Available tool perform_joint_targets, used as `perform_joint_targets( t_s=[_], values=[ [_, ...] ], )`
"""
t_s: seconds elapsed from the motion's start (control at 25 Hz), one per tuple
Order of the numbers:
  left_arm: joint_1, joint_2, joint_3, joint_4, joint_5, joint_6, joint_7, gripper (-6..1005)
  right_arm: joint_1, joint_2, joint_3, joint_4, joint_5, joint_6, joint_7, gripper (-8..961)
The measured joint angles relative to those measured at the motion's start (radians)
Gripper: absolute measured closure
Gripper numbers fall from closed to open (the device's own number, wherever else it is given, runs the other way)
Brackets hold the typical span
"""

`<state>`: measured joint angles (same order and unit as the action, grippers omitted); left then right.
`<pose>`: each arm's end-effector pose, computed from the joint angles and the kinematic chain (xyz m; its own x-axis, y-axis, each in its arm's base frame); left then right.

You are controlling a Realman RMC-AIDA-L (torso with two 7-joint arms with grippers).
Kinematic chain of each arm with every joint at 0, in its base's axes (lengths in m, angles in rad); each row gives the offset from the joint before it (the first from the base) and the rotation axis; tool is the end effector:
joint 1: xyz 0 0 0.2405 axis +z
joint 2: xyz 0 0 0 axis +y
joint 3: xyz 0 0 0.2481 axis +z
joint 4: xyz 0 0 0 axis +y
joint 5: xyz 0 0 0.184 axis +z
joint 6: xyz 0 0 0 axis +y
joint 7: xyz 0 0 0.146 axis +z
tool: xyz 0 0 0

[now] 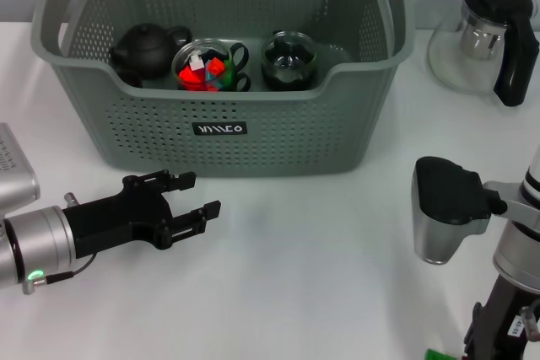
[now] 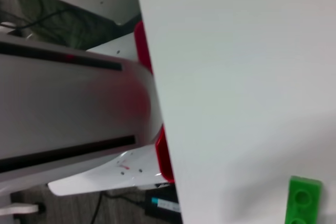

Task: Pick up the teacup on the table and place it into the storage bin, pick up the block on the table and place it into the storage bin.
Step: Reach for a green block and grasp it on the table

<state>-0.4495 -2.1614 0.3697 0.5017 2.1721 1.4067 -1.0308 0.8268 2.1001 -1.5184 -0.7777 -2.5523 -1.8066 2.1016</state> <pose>-0.2905 0.2745 -0.0345 0.7913 0.3265 0.5170 0.5347 -0.7797 -0.3259 0.2108 0.2662 -0.0476 0.6908 -0.2195 0.6889 -0.4582 -0.8699 0.1823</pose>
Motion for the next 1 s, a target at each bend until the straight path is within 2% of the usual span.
perform_joint_targets(
  t_s=[0.68, 1.0],
  values=[
    [0.002, 0.000, 0.003, -0.002, -0.002, 0.000, 0.000, 371, 0.000, 0.002, 0.025, -0.004, 0.085, 0.072, -0.014, 256],
    [0.002, 0.000, 0.002, -0.002, -0.004, 0.000, 0.002, 371, 0.023, 0.002, 0.020, -0.001, 0.132, 0.118, -0.026, 256]
  ],
)
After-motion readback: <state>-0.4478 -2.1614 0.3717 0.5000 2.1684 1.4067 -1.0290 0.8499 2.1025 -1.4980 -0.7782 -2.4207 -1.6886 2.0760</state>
